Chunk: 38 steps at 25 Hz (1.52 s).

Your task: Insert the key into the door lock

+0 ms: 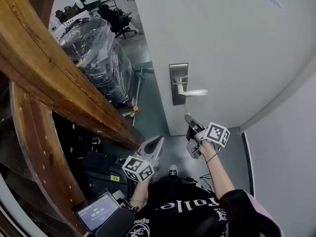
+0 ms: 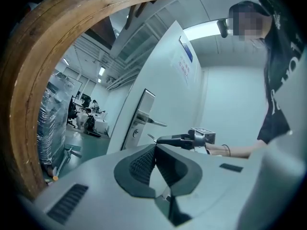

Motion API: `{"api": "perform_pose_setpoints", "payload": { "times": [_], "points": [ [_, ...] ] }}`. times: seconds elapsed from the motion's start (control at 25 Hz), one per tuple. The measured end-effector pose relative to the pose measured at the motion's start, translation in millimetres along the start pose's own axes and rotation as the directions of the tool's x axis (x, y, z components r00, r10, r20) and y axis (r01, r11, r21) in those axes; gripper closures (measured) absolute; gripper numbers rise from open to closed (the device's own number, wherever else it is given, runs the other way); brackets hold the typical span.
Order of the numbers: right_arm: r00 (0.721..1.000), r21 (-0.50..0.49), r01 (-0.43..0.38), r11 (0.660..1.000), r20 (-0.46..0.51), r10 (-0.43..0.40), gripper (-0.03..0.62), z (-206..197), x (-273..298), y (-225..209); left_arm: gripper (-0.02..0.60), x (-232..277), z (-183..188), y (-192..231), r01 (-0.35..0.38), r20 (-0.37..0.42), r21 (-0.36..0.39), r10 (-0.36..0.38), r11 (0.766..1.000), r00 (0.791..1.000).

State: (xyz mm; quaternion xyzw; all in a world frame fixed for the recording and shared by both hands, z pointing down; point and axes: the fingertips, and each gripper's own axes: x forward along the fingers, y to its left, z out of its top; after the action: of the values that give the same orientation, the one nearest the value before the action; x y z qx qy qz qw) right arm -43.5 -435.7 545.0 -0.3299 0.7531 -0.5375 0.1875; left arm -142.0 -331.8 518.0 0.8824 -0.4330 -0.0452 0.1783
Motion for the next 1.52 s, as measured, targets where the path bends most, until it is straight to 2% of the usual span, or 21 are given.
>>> {"api": "perform_pose_setpoints", "payload": {
  "times": [0.32,0.6,0.88,1.04,1.32,1.52],
  "points": [
    [0.999,0.030,0.027,0.999,0.035,-0.028,0.557,20,46,-18,0.577,4,1,36,0.007,-0.029,-0.013,-0.007,1.000,1.000],
    [0.999,0.077,0.023,0.997,0.030,-0.025,0.557,20,57,-21,0.577,9,-2,37,0.020,-0.045,-0.026,-0.021,0.999,0.999],
    [0.993,0.218,-0.034,0.975,0.116,0.009,0.557,27,62,-26,0.577,8,-5,44,0.024,-0.051,-0.026,-0.026,0.999,0.998],
    [0.992,0.193,-0.023,0.981,0.125,-0.001,0.557,37,77,-27,0.577,7,-5,48,0.028,-0.054,-0.032,-0.030,0.999,0.998],
    [0.979,0.235,-0.083,0.968,0.200,0.035,0.557,45,86,-33,0.577,7,-7,51,0.029,-0.060,-0.026,-0.030,0.999,0.998],
    [0.980,0.178,-0.041,0.983,0.201,0.005,0.557,52,101,-34,0.577,8,-10,53,0.025,-0.066,-0.033,-0.027,0.999,0.997]
  ]
}}
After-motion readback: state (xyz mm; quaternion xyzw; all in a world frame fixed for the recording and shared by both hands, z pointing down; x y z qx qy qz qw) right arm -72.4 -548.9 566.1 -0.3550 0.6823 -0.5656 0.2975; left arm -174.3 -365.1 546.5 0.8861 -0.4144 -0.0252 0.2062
